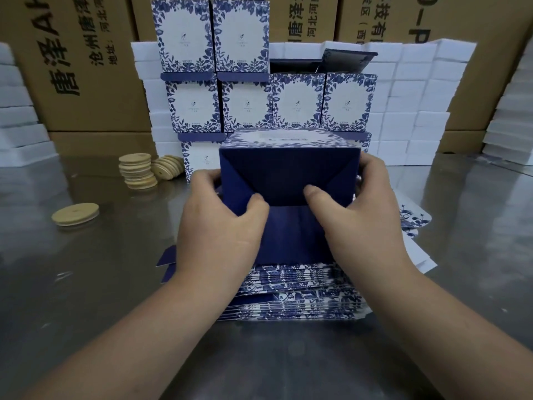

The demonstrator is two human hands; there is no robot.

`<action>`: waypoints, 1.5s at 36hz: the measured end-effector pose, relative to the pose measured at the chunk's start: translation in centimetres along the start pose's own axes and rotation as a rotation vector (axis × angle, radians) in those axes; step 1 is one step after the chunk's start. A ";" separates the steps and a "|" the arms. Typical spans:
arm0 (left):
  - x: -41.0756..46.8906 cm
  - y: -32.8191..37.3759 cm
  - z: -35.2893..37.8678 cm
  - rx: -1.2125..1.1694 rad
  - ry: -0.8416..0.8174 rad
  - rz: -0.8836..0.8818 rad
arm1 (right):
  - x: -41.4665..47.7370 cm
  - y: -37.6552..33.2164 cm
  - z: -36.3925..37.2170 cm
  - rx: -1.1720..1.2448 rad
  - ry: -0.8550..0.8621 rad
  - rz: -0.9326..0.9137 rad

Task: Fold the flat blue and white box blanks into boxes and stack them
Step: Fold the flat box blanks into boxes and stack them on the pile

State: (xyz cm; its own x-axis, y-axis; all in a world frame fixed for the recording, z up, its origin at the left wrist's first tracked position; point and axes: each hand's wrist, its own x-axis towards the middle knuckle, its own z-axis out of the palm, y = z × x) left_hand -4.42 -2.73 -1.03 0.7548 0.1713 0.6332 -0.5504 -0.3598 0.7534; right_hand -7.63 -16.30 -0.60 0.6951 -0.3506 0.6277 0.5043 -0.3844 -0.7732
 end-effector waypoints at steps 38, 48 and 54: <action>-0.4 0.3 -0.1 -0.409 -0.166 0.106 | -0.3 -0.1 -0.2 -0.047 -0.094 -0.103; 1.0 -0.3 -1.2 -0.356 -0.007 0.172 | 0.2 0.3 -0.4 0.281 -0.189 -0.079; 1.5 -0.1 -1.6 -0.312 0.178 0.124 | 0.7 0.9 -0.3 0.383 -0.077 0.086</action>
State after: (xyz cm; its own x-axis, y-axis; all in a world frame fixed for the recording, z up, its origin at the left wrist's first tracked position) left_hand -3.77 -0.93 0.13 0.6169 0.3102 0.7233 -0.7365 -0.0963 0.6695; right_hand -6.81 -17.22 -0.83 0.7725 -0.2967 0.5615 0.5867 -0.0050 -0.8098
